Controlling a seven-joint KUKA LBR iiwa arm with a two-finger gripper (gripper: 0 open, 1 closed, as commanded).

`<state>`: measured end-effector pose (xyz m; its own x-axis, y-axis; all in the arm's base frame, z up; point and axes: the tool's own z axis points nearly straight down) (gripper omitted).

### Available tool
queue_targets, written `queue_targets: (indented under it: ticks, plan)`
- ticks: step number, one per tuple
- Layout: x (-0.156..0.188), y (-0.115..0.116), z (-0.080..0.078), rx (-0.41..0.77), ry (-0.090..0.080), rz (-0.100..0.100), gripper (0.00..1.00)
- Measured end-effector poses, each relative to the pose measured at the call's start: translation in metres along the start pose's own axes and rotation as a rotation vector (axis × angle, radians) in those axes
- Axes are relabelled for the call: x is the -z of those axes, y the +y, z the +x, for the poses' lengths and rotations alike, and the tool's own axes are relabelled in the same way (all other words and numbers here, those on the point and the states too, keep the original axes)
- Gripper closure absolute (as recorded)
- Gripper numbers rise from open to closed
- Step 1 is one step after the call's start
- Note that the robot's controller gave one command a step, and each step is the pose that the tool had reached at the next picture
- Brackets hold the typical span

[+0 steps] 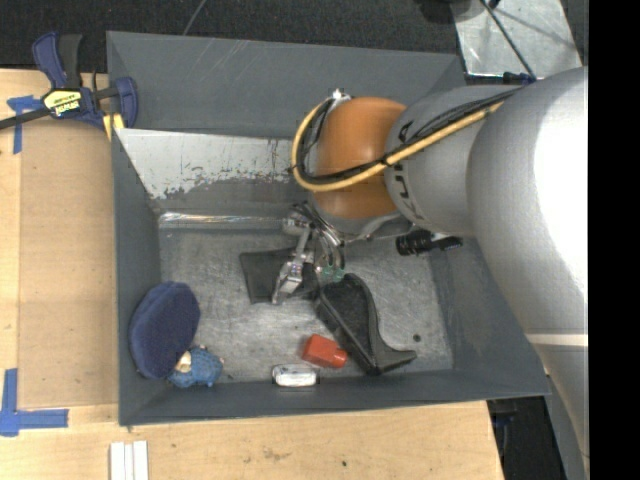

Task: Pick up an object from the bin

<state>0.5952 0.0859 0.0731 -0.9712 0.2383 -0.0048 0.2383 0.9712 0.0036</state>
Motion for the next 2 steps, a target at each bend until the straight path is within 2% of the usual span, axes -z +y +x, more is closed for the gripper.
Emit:
queue_targets:
  ticks: [1, 2]
  plan:
    - [0.008, 0.002, -0.004, 0.003, -0.013, -0.002, 1.00]
    - [0.151, 0.009, -0.010, 0.065, -0.007, 0.000, 1.00]
